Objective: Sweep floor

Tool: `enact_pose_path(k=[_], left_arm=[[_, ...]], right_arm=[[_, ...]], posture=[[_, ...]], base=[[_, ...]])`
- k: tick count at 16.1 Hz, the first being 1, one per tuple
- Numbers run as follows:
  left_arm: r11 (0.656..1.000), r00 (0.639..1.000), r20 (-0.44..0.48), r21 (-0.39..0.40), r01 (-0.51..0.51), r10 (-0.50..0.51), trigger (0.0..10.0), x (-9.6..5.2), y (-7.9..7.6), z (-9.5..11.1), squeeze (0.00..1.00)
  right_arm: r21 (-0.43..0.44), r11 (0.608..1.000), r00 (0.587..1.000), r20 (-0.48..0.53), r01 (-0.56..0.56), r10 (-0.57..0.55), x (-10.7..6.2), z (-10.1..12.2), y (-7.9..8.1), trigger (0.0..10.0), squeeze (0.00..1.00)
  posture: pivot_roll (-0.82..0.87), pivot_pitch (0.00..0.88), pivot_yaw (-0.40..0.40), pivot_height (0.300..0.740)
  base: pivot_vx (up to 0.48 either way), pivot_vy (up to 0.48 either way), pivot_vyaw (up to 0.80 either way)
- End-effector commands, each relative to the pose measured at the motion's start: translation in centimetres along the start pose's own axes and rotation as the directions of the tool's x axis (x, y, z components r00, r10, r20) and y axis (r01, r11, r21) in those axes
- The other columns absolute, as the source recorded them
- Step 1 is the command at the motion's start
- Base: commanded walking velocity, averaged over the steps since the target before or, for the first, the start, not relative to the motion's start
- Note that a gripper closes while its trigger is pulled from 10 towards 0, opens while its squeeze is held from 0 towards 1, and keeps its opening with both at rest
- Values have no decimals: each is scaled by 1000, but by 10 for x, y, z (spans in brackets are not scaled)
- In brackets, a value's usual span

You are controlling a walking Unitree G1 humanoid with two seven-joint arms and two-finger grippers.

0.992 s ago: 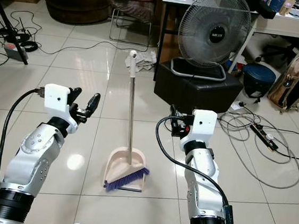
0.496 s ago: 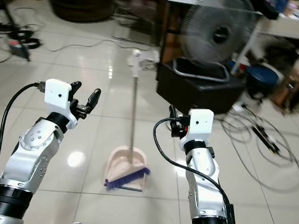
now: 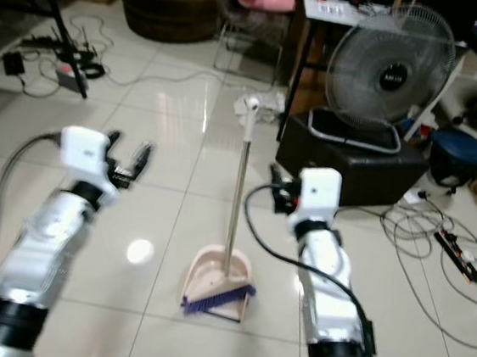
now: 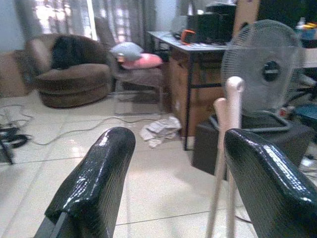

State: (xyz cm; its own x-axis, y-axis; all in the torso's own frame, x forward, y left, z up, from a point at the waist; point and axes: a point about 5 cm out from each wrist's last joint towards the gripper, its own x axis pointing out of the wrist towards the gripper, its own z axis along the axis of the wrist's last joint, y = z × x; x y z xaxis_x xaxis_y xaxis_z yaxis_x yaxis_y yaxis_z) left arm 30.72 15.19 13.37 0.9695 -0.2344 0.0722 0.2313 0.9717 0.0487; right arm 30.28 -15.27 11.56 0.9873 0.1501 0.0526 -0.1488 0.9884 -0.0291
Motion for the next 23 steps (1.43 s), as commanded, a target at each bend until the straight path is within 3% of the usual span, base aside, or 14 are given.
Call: enact_pose_path(k=[1, 22, 23], left_arm=[[1000, 1000, 11, 10, -5, 5, 10000, 0, 3, 4, 0], [1000, 1000, 20, 29, 12, -12, 10000, 0, 3, 6, 0], [999, 1000, 20, 30, 10, -11, 10000, 0, 3, 6, 0]], right_arm=[[5, 1000, 1000, 1, 1, -1, 1, 0, 1, 10000, 0], [10, 1000, 1000, -2, 5, -5, 0, -3, 4, 10000, 0], [-19, 1000, 1000, 0, -3, 3, 0, -3, 5, 10000, 0]], posture=[[-31, 31, -9, 740], [-23, 10, -7, 740], [-21, 11, -7, 740]], base=[[330, 0, 0], [343, 0, -22], [368, 0, 0]])
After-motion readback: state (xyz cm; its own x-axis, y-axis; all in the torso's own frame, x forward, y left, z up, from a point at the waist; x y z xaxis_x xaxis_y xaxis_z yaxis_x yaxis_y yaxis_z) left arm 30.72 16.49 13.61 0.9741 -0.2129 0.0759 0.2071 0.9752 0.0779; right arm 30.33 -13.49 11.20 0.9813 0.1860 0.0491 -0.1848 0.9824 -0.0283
